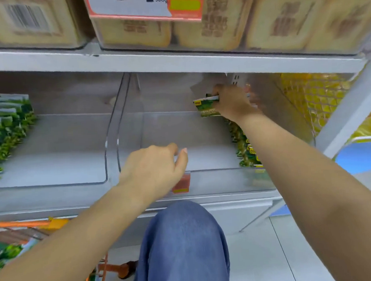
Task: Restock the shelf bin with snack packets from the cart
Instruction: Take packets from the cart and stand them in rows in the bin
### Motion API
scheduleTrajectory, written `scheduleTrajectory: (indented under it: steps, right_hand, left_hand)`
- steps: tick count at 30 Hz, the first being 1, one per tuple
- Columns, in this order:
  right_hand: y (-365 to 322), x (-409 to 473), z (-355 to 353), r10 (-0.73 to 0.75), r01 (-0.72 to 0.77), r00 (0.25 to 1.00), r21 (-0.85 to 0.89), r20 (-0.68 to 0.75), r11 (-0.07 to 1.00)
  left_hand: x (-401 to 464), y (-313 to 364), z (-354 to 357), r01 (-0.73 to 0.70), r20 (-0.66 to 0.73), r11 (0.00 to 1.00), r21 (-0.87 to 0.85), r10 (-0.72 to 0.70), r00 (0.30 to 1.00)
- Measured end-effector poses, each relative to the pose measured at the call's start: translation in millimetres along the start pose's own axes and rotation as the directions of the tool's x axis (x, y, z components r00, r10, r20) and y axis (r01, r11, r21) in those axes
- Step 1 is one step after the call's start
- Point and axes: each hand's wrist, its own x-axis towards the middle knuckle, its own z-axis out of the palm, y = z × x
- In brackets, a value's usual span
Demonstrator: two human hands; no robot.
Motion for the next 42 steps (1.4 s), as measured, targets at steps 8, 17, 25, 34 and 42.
scheduleTrajectory:
  steps: [8,17,25,34,42]
  right_hand:
    - [29.4,11.1,24.5,0.145,-0.173,0.981,-0.250,-0.128,0.953]
    - [-15.8,0.3,0.4,-0.006,-0.061,0.934,-0.176,-0.356,0.983]
    - [-136.7,-144.1,-19.1,-0.248,0.442,0.763,0.203,-0.597,0.874]
    - [-245.2,-238.2,-2.4,-0.637,0.667,0.719,0.536,-0.278,0.518]
    - [-295.2,-259.4,1.7,-0.750,0.824,0.513,0.004,0.419,0.566]
  left_hand:
    - [0.9,-0.7,2.7,-0.029,-0.033,0.999,-0.032,0.028,0.999]
    - [0.4,1.6,-0.5,0.004,-0.028,1.000,-0.016,-0.005,1.000]
    - [-64.5,-42.1,-30.6,-0.495,-0.317,0.867,-0.051,0.456,0.832]
    - [-216.5,-176.6,-58.6,0.057,0.025,0.969,-0.242,-0.052,0.998]
    - [-251.8,-167.9,-23.2,-0.147,0.568,0.984,-0.101,0.179,0.804]
